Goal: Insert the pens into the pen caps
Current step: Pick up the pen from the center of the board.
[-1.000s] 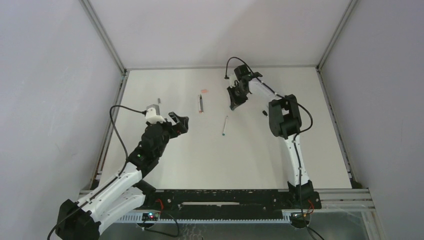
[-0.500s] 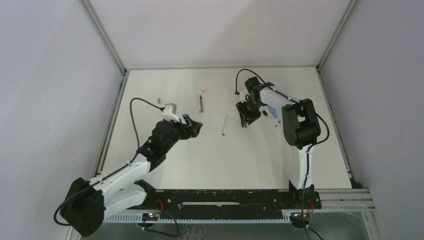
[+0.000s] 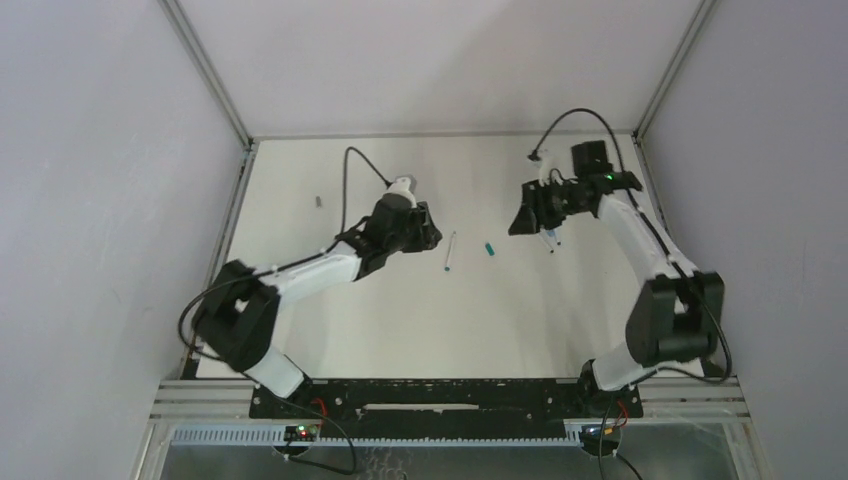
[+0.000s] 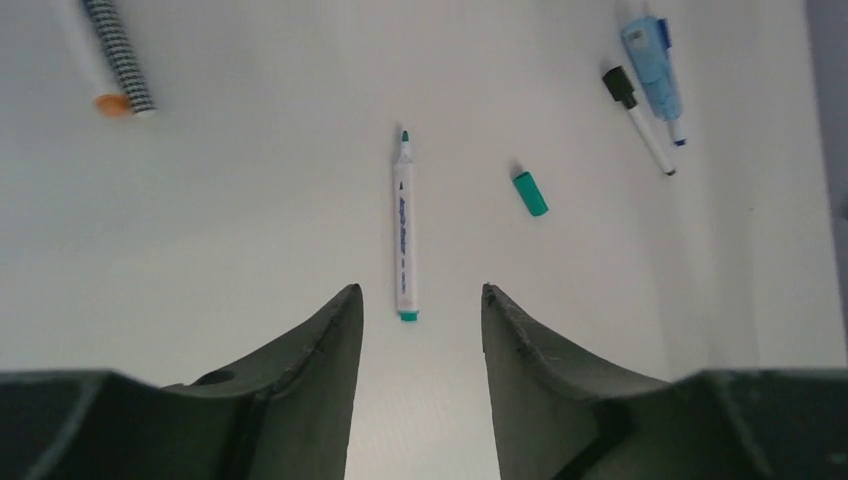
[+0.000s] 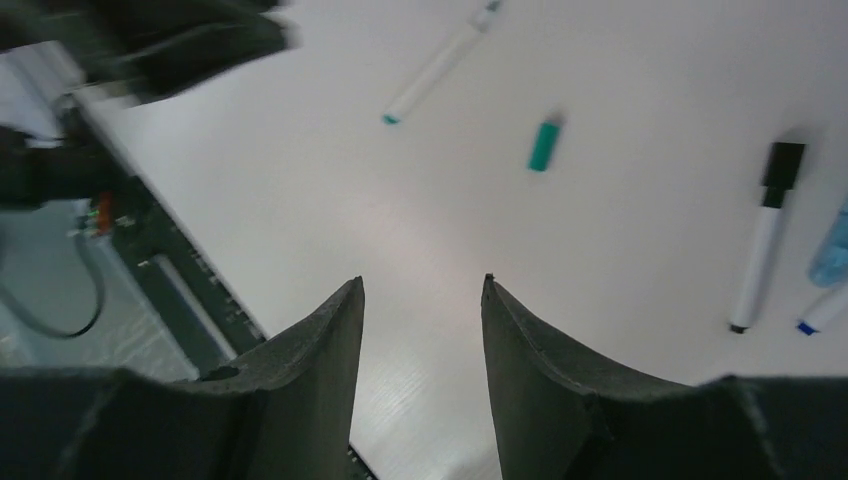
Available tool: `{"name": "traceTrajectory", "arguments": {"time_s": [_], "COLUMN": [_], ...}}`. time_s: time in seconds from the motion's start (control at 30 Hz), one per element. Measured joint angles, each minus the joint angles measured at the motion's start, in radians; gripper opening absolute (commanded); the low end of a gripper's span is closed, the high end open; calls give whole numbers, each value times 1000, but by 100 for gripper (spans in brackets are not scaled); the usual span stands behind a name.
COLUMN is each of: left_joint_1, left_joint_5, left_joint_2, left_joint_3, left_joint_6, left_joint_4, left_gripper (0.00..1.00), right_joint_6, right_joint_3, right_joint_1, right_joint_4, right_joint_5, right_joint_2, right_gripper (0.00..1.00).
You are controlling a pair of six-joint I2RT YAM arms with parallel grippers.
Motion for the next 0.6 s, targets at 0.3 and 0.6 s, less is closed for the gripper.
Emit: {"name": "traceTrajectory", "arguments": {"time_s": [0.3, 0.6], "left_joint_1": [-63, -69], "left_joint_5": [-26, -34], "left_joint_2": [420, 586], "left_joint_3": [464, 633], "left_joint_6": [45, 79], "left_joint_4": [-352, -544], "left_gripper": [44, 31], "right_joint_6": [-48, -51], "right_joint_3": [-248, -268], "right_joint_1": [-127, -174], "right_joint_4": [134, 169], "right_joint_5": [-407, -519], "right_joint_2": [-262, -238], "right_gripper": [62, 61]}}
